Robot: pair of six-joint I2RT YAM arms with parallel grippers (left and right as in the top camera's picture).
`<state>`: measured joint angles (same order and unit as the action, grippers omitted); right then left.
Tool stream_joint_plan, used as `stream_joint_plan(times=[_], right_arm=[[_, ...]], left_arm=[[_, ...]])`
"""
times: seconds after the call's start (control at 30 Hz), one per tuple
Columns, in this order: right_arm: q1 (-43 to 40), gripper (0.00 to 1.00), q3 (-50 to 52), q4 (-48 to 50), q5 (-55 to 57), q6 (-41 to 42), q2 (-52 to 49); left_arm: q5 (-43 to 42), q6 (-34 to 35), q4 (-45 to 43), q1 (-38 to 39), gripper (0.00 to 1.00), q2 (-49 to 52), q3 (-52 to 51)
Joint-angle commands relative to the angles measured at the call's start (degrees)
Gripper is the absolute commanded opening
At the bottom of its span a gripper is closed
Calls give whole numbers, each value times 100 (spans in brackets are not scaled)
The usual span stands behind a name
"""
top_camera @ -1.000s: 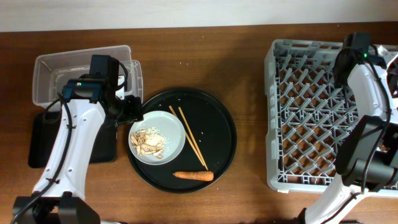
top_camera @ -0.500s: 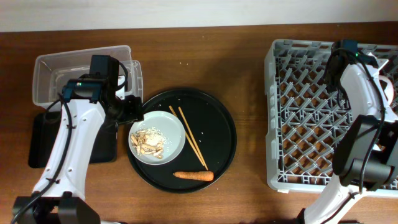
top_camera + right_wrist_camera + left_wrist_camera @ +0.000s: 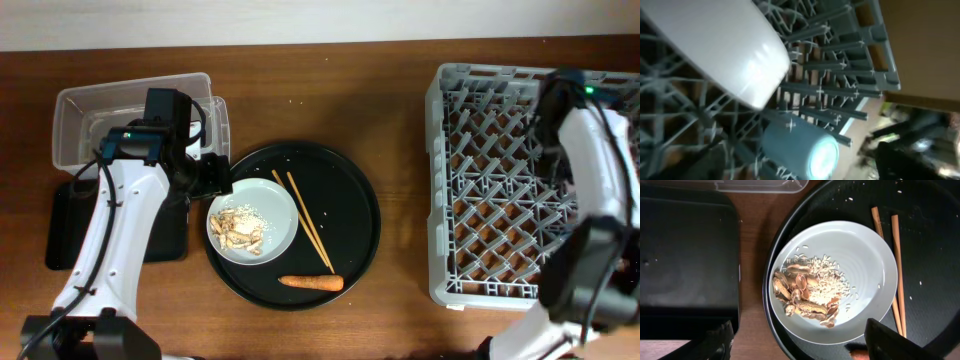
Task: Sort waste into correct bins and load items into the dishwasher rack
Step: 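Carry the pink bowl right and set it in the dish rack, then reach the right gripper to the tray and grasp one chopstick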
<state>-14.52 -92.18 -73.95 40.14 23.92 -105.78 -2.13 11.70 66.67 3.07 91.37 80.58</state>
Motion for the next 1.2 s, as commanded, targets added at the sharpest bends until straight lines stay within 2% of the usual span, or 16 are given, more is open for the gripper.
stream_joint_plan(times=[0.0,0.1,0.23,0.3,0.47,0.57,0.7,0.83,0.93,1.07,1.17], right_arm=[[39,98,-2,223,-2181,-1097,885],[295,98,-2,160,-3993,-1801,1327],[1355,99,4,-79,-5108,-2337,1346],[2321,99,4,-20,-5108,-2354,1300],[3864,99,4,374,-4981,-2352,848],[4487,92,4,485,-4983,-2347,190],[4878,84,4,765,-4983,-1950,-619],[5294,82,4,1045,-4981,-1862,-1202],[5506,78,4,1261,-4898,-1742,-1451],[5576,78,4,1360,-3960,-955,-1591],[5571,77,4,1493,-3941,-940,-1593]], left_arm=[[-61,46,4,-24,92,-92,90],[-61,46,13,-24,96,-92,90],[-59,48,101,-24,96,-92,90],[-59,48,146,-24,96,-92,90],[48,96,278,-35,99,-92,90],[195,354,479,-503,99,-92,90],[192,352,603,-977,99,-92,90],[195,352,601,-1108,99,-92,90],[195,352,601,-1108,99,-92,90],[195,350,601,-1108,99,-92,90],[195,350,603,-1108,99,-92,90]])
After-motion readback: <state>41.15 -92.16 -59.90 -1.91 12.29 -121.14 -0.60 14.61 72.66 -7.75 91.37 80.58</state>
